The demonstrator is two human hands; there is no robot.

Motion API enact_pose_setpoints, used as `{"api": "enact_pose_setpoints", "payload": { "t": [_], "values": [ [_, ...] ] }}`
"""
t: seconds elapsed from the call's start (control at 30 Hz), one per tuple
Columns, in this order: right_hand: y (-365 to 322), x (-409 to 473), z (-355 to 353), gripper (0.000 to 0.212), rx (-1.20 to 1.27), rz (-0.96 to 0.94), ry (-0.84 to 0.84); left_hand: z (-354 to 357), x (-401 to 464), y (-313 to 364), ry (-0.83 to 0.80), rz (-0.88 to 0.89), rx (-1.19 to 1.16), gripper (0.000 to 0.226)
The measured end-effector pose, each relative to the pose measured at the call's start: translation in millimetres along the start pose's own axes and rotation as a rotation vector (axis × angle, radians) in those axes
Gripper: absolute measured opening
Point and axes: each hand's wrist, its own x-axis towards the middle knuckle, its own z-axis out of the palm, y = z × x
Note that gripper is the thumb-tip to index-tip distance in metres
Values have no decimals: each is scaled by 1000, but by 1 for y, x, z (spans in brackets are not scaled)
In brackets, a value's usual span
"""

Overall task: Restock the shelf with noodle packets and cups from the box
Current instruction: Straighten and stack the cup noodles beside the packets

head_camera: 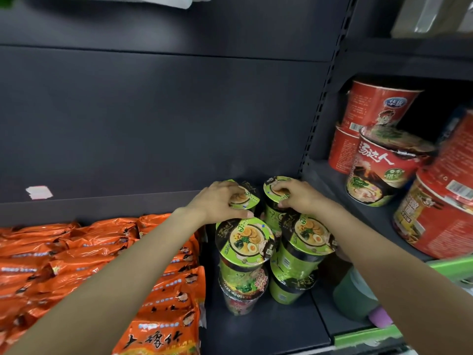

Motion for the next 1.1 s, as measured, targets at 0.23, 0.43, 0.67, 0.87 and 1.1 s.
{"api": "enact_pose_setpoints", "payload": {
  "t": [0.23,0.43,0.67,0.87,1.1],
  "values": [
    [-9,-5,14,52,-22,-18,72,2,-9,2,23,41,-86,47],
    [-9,-30,18,56,-69,-44,80,4,-34,20,31,130,-83,58],
    [-8,-62,16,65,-33,-52,21,11,-64,35,-108,89,73,88],
    [-6,-85,25,70,-89,-45,-17,12,-76,44,-90,-47,146,84],
    [-4,-99,30,70,-107,-91,-5,11,-78,55,-103,-71,89,84]
  ]
}}
